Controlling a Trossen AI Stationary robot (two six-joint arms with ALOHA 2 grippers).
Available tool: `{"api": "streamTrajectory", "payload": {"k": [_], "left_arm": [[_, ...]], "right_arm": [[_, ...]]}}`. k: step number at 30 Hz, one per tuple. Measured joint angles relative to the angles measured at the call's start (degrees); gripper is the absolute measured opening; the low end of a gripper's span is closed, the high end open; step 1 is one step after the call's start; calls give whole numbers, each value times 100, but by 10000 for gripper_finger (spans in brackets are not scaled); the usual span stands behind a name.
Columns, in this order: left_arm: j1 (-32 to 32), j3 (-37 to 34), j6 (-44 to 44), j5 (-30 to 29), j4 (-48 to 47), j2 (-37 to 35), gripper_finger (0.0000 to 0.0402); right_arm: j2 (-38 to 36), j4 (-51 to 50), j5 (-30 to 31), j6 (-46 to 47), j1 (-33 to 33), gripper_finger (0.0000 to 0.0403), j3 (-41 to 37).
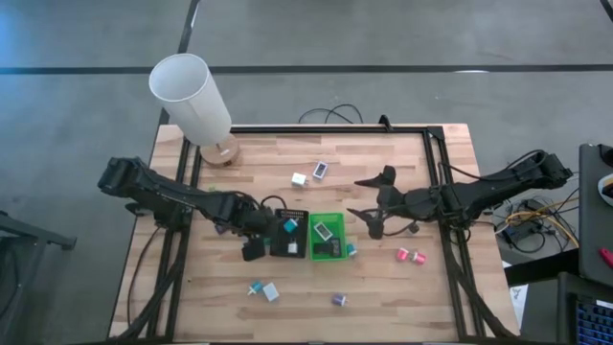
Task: Pick & Place Office items
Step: Put the blue timer into the green bin
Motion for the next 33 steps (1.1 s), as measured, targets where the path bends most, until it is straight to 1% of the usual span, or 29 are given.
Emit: {"api": "streamTrajectory", "payload": {"k": [6, 10, 16, 24, 28, 33], "left_arm": [[0, -24, -785, 125, -1104, -6, 307], [0, -28, -1008, 127, -1454, -9, 307], [0, -178, -1127, 126, -1414, -11, 307], [-53, -785, -1222, 172, -1230, -11, 307], [-117, -1117, -1223, 259, -958, -77, 307], [-170, -1521, -1376, 296, -463, -398, 307]], "right_arm": [[0, 3, -97, 153, 1, 366, -28], [0, -1, -105, 162, 0, 366, -67], [0, 1, -107, 160, 0, 366, -76], [0, 3, -106, 121, 0, 366, -76], [0, 5, -106, 118, 0, 366, -76], [0, 6, -106, 118, 0, 366, -76]]}}
